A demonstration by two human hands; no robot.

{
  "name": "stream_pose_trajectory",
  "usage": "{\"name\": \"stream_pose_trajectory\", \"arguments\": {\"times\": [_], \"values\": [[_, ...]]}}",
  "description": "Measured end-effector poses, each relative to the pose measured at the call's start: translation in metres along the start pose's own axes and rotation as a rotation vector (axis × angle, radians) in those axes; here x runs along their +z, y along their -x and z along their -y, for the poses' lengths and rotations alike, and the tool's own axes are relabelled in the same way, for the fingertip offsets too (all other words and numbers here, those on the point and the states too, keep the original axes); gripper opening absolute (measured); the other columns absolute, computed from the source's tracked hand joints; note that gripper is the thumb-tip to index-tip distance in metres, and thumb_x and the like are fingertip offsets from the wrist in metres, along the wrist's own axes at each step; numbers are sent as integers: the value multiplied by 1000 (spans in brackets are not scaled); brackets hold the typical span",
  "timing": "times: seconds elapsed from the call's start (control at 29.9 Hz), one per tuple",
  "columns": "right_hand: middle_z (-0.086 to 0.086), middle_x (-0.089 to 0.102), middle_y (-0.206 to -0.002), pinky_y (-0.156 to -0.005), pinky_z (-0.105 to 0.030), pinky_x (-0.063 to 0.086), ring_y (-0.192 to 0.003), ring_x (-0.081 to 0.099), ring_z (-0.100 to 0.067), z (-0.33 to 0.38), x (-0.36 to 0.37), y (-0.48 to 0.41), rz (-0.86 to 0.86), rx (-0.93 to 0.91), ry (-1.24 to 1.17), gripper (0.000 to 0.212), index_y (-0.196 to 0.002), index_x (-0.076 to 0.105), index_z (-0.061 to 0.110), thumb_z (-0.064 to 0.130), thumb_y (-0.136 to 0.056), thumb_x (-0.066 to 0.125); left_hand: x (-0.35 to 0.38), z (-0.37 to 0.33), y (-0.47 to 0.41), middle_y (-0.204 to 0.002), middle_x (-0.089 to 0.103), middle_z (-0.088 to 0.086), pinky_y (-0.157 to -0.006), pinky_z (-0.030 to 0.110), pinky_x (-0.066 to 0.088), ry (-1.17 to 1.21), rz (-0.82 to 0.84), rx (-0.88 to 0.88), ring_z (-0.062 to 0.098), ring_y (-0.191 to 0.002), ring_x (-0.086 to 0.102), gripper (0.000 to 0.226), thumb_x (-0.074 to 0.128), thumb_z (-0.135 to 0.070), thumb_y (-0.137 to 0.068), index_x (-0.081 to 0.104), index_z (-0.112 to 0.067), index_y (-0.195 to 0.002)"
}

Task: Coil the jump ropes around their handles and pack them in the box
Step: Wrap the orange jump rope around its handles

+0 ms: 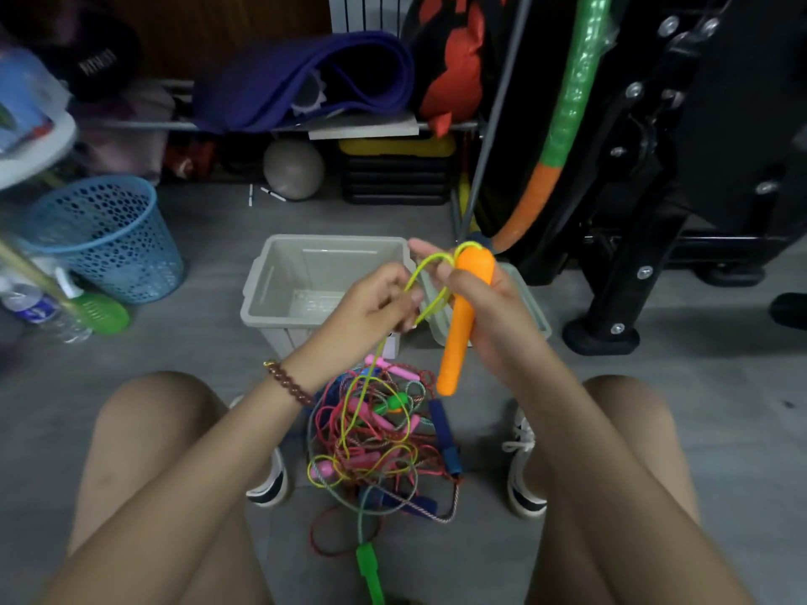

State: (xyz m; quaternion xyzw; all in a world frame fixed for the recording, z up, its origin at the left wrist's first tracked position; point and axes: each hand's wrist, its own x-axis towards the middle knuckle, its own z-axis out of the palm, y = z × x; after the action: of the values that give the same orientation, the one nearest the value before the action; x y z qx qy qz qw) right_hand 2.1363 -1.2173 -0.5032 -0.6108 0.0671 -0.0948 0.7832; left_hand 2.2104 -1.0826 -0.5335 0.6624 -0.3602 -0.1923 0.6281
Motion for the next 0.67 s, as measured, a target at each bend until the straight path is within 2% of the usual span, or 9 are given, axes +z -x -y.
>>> {"name": "stream_pose_trajectory", "arguments": {"times": [0.07,0.13,0.2,0.3,0.33,0.4,0.47,0.57,0.67], "values": [[-5,69,-114,-87,-28,54,-113,61,-20,6,2,3,17,-1,-236,12,-96,56,11,18,-87,52,6,15,3,-67,56,-8,-65,19,43,-109,134,-45,2,-63,52,14,45,-17,-92,49,-12,-80],[-3,73,-92,-83,-34,56,-92,69,-19,15,1,7,-22,0,-368,8,-88,50,12,16,-94,46,4,35,10,-76,59,-1,-72,17,43,-261,301,-160,0,-72,57,22,43,-14,-98,54,-13,-80],[2,65,-73,-66,-29,56,-66,63,-12,20,-8,8,-40,-25,-403,13,-85,48,14,14,-97,42,-5,60,17,-82,62,1,-77,19,44,-442,433,-295,8,-79,59,26,41,-20,-100,58,-14,-81],[2,53,-66,-45,-18,40,-48,45,-7,23,-18,9,-98,-43,-370,11,-85,44,15,9,-94,43,-23,91,30,-80,58,-7,-74,13,40,-626,523,-434,4,-75,54,29,39,-24,-100,56,-21,-77],[1,52,-66,-42,-17,35,-45,41,-7,21,-21,8,-135,-35,-313,10,-86,44,14,6,-92,45,-29,97,33,-78,58,-8,-74,15,41,-650,508,-462,4,-74,54,29,39,-23,-101,55,-21,-77],[-2,50,-64,-39,-18,30,-43,37,-8,18,-24,7,-197,-6,-120,19,-96,45,16,-2,-90,46,-39,101,36,-76,57,-6,-78,27,44,-634,398,-471,8,-73,54,28,39,-21,-100,52,-23,-76],[-2,48,-66,-39,-19,31,-42,38,-6,14,-29,7,-246,-50,210,34,-106,48,21,-5,-85,52,-43,93,35,-77,53,-9,-75,31,42,-580,236,-399,7,-73,51,22,39,-25,-100,47,-28,-79],[14,56,-79,-57,-16,39,-57,50,4,1,-34,5,-176,-160,816,33,-106,61,23,9,-78,69,-37,61,29,-80,46,-7,-72,28,39,-454,5,-198,9,-74,45,14,39,-27,-99,41,-30,-86],[19,56,-84,-68,-22,40,-68,51,2,-14,-24,5,-46,-90,892,39,-114,65,22,23,-77,74,-24,28,23,-74,40,-6,-65,22,35,-346,-88,-46,3,-65,37,20,39,-15,-99,38,-28,-84]]}}
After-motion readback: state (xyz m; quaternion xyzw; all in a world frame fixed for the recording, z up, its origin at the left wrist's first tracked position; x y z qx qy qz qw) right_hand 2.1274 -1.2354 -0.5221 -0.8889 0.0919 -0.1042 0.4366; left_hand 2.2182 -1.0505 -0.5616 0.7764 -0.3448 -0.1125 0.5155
